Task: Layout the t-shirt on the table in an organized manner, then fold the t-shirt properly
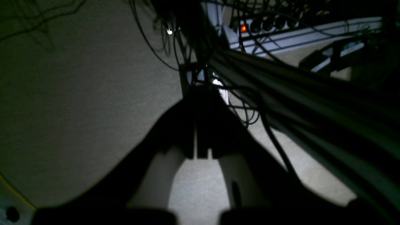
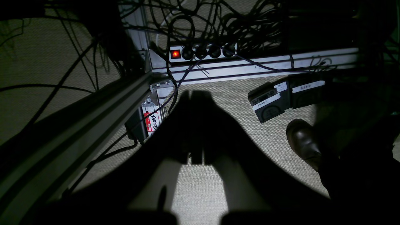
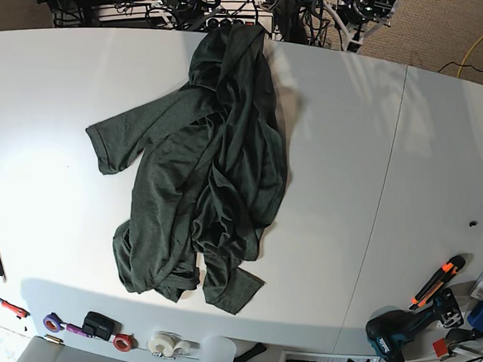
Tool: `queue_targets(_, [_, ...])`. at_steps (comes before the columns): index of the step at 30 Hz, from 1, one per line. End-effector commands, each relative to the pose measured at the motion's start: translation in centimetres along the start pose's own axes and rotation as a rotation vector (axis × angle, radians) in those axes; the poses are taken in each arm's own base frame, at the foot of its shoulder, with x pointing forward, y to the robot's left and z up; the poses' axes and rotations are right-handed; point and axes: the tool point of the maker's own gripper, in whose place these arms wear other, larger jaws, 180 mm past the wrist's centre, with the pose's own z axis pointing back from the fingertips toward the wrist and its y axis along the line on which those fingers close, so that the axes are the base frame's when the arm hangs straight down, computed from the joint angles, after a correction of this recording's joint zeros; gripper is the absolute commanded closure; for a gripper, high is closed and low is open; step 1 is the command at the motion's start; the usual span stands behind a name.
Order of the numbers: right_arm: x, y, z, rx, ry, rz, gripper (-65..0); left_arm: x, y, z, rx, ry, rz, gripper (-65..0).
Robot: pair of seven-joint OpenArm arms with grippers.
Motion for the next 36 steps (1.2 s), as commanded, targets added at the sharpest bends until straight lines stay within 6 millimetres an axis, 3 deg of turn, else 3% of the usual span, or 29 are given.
queue_targets(1, [0.0,-0.5,0.2,-0.008,-0.019,0.005,0.0,-0.6,0.8,0.4,0.009,0.003,0.000,0.0])
queue_targets(8, [-1.7,-1.8,2.3,-0.023,-0.070,0.032,0.0,-2.8,2.9,3.6,0.026,-0.025,-0.058,0.0])
queue_targets(14, [-3.1,-4.4,5.2,-0.053,-0.107,0.088,0.0,-2.6,4.5,8.0,0.022,-0.100,-0.111,0.0])
queue_targets(18, [-3.9,-6.7,7.8,-0.074,-0.139,0.148,0.0,-2.4,4.4,11.0,-0.002,-0.132,-0.170,0.0])
queue_targets(25, [-4.3,-7.8,13.7,-0.056,-0.252,0.259,0.0,-1.5,1.5,16.2,-0.092,-0.179,-0.278,0.0])
queue_targets(31, [-3.1,-5.3,18.8,0.004,-0.334,0.292,0.0,0.5,-2.5,20.9,-0.194,-0.196,-0.383,0.0])
queue_targets(36, [-0.2,-3.4,22.8,0.052,-0.427,0.328,0.0,2.9,-5.8,24.8,-0.283,-0.252,-0.464,0.0])
